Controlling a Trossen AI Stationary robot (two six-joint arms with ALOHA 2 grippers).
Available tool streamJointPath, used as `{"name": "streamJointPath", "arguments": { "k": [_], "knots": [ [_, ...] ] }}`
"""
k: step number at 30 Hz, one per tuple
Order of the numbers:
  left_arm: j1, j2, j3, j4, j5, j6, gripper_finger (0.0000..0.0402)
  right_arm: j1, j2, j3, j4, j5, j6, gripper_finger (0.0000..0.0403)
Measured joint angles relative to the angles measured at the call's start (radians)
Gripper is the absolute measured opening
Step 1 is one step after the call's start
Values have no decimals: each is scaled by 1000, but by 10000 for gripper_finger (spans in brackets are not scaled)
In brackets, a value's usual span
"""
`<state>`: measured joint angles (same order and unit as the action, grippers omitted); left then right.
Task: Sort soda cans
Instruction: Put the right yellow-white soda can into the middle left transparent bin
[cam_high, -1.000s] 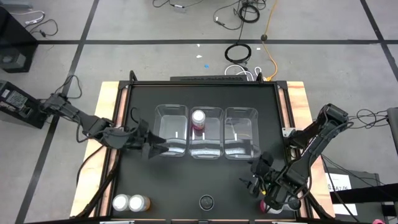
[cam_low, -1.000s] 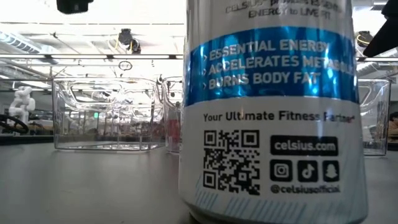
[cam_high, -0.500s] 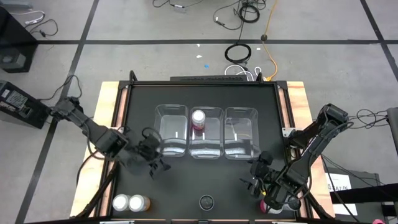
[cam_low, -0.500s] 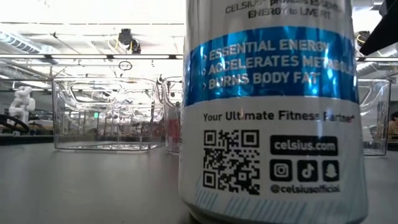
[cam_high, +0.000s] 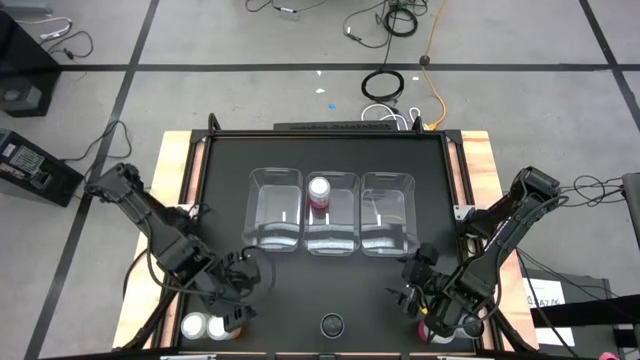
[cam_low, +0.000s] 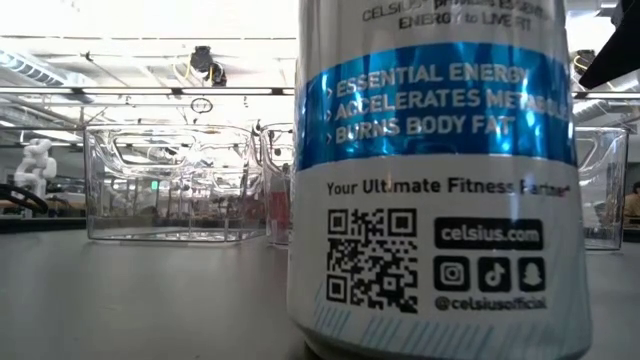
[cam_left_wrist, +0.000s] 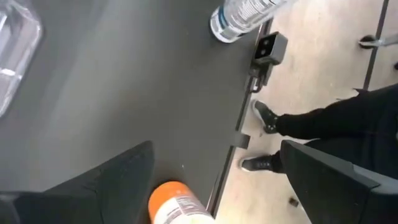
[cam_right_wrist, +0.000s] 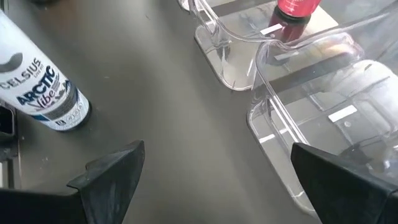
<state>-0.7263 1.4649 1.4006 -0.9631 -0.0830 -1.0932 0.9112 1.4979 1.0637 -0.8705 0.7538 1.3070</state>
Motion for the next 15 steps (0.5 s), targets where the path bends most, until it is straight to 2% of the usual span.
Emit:
{"name": "streamJointPath", "arguments": {
  "k": [9,15],
  "knots": [
    [-9,2,0,24,-3,35,356,0,0,0,29,1,87,398],
    [-14,2,0,-49,-2,62,356,0,0,0,33,5,154,398]
  ]
}}
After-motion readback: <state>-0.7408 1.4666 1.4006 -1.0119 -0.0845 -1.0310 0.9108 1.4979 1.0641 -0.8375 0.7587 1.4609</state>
